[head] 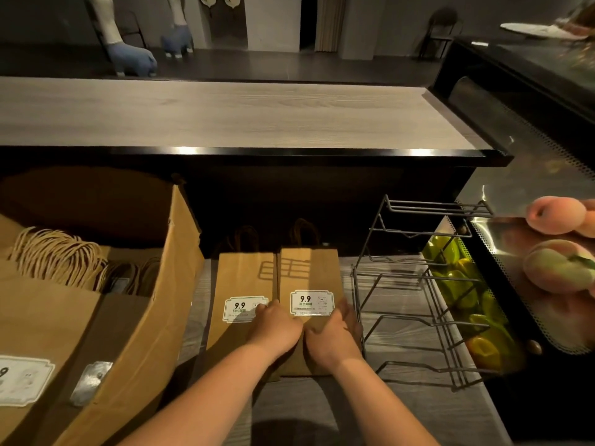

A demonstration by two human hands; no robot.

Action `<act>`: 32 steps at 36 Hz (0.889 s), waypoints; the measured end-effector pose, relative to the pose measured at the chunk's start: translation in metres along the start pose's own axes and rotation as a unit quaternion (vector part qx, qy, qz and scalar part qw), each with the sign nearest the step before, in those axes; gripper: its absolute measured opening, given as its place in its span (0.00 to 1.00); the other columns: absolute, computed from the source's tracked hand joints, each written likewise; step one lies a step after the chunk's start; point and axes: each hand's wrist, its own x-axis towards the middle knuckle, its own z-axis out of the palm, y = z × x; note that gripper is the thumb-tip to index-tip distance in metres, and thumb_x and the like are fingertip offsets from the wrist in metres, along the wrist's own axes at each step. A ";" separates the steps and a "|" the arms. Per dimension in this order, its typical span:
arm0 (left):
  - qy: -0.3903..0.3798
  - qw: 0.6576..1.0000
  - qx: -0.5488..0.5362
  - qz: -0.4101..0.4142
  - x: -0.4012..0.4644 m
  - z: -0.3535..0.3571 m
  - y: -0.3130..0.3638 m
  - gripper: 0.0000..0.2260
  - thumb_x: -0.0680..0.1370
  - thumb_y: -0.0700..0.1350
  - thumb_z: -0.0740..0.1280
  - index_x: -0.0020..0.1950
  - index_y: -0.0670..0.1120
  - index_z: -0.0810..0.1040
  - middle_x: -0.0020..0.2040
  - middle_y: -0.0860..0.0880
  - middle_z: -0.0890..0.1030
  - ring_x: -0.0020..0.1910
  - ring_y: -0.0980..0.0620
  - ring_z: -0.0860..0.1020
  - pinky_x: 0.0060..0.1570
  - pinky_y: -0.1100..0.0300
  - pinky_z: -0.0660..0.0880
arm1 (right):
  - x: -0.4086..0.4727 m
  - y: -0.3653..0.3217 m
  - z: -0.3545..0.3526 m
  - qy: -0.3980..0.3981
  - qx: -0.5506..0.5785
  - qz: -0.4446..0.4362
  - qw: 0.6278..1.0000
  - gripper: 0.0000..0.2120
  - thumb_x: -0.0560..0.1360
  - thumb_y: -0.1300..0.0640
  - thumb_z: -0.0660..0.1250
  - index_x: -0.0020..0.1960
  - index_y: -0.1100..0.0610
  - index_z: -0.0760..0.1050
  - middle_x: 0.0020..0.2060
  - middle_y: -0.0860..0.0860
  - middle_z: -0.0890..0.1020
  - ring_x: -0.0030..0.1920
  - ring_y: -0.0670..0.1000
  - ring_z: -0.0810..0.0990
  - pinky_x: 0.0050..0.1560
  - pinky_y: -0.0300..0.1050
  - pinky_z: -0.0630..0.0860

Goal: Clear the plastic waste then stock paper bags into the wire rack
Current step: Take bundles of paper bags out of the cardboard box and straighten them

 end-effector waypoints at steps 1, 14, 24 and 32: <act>0.002 1.000 -0.020 -0.002 0.000 -0.001 0.000 0.24 0.76 0.53 0.66 0.68 0.45 0.69 0.66 0.43 0.68 0.60 0.42 0.74 0.59 0.53 0.73 | 0.000 0.000 0.000 -0.005 -0.005 0.000 1.000 0.44 0.78 0.48 0.62 0.79 0.59 0.35 0.79 0.56 0.43 0.78 0.60 0.42 0.77 0.52 0.45; -0.015 0.998 -0.063 0.015 -0.014 -0.009 0.005 0.19 0.77 0.49 0.65 0.67 0.45 0.72 0.65 0.43 0.69 0.64 0.42 0.71 0.65 0.52 0.70 | -0.004 -0.007 -0.001 0.006 -0.018 -0.003 1.000 0.47 0.76 0.45 0.63 0.79 0.59 0.35 0.79 0.57 0.45 0.78 0.59 0.45 0.77 0.52 0.46; 0.063 0.989 -0.128 0.046 -0.028 -0.028 0.012 0.18 0.78 0.47 0.65 0.67 0.51 0.69 0.64 0.49 0.70 0.57 0.49 0.73 0.54 0.57 0.72 | -0.022 -0.039 -0.020 0.046 0.005 -0.045 0.998 0.42 0.78 0.50 0.65 0.79 0.58 0.41 0.77 0.55 0.52 0.77 0.57 0.51 0.75 0.53 0.57; 0.132 0.915 -0.344 0.163 -0.080 -0.092 0.045 0.15 0.82 0.51 0.57 0.69 0.54 0.68 0.65 0.53 0.70 0.59 0.58 0.71 0.53 0.65 0.69 | -0.049 -0.120 -0.069 0.043 0.209 -0.202 0.956 0.25 0.78 0.59 0.66 0.73 0.52 0.63 0.67 0.48 0.72 0.63 0.45 0.72 0.58 0.40 0.73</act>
